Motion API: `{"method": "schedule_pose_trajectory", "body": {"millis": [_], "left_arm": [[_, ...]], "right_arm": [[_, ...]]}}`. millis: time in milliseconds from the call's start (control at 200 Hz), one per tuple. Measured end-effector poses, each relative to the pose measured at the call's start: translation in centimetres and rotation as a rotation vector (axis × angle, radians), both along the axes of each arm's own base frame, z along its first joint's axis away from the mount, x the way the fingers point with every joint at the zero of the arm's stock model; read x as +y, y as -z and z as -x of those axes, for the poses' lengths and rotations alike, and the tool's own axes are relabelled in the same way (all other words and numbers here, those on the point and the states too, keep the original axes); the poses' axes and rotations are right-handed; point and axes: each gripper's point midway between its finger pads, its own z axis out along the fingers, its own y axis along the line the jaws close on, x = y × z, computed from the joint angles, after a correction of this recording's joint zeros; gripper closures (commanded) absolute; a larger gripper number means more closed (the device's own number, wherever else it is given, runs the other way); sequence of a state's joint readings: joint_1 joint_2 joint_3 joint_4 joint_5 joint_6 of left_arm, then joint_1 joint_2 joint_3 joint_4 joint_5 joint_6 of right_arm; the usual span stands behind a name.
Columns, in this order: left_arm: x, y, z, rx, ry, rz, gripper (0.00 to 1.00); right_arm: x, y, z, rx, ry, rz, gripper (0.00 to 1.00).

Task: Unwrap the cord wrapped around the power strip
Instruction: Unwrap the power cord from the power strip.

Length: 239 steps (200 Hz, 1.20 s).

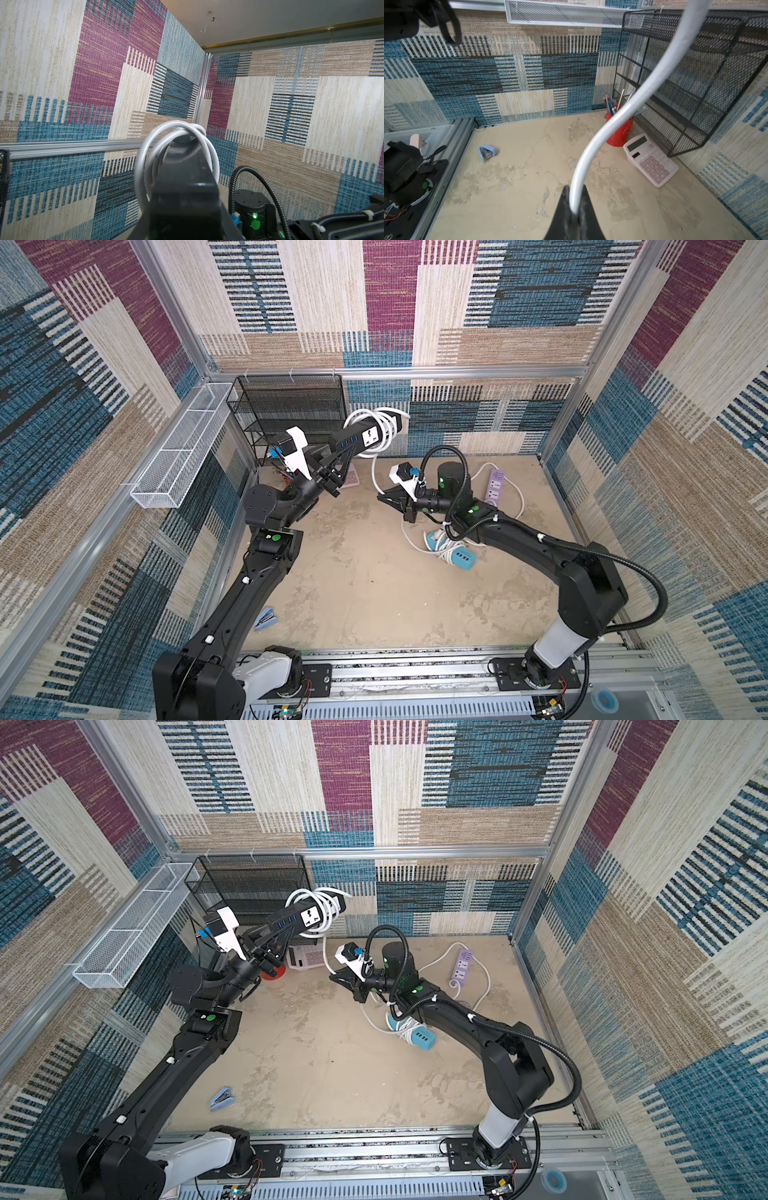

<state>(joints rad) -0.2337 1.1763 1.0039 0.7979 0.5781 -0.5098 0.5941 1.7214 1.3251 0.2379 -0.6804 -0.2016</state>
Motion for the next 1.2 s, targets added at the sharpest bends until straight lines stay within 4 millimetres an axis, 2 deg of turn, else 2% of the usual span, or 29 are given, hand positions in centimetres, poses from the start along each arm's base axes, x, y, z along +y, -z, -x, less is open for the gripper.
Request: {"method": "schedule_pose_trajectory", "body": {"millis": [165, 270, 456, 596, 711, 816, 891, 1012, 1197], "left_arm": [[-1.1, -0.1, 0.7, 0.005, 0.062, 0.012, 1.00], [-1.7, -0.2, 1.1, 0.007, 0.095, 0.026, 1.00], [-2.7, 0.1, 1.2, 0.018, 0.146, 0.032, 1.00], [-3.3, 0.6, 1.0, 0.036, 0.170, 0.035, 1.00], [-3.6, 1.0, 0.7, 0.047, 0.175, 0.035, 1.00], [-3.5, 0.9, 0.6, 0.046, 0.173, 0.036, 1.00], [-3.4, 0.9, 0.8, 0.043, 0.168, 0.036, 1.00], [-3.2, 0.7, 1.1, 0.037, 0.150, 0.028, 1.00], [-2.0, 0.7, 0.6, 0.033, 0.049, 0.015, 1.00]], "right_arm": [[-0.4, -1.4, -5.3, -0.017, 0.050, -0.074, 1.00], [-0.9, -2.9, -7.8, -0.034, 0.063, -0.117, 1.00], [-1.8, -7.6, -11.3, -0.122, 0.077, -0.186, 1.00], [-3.3, -12.0, -12.7, -0.195, 0.087, -0.218, 1.00], [-4.8, -16.1, -12.9, -0.262, 0.110, -0.235, 1.00], [-6.0, -18.8, -12.4, -0.317, 0.125, -0.235, 1.00], [-7.0, -19.8, -11.9, -0.332, 0.141, -0.221, 1.00], [-9.9, -21.2, -11.0, -0.349, 0.215, -0.196, 1.00], [-14.4, -22.1, -7.5, -0.391, 0.350, -0.162, 1.00]]}}
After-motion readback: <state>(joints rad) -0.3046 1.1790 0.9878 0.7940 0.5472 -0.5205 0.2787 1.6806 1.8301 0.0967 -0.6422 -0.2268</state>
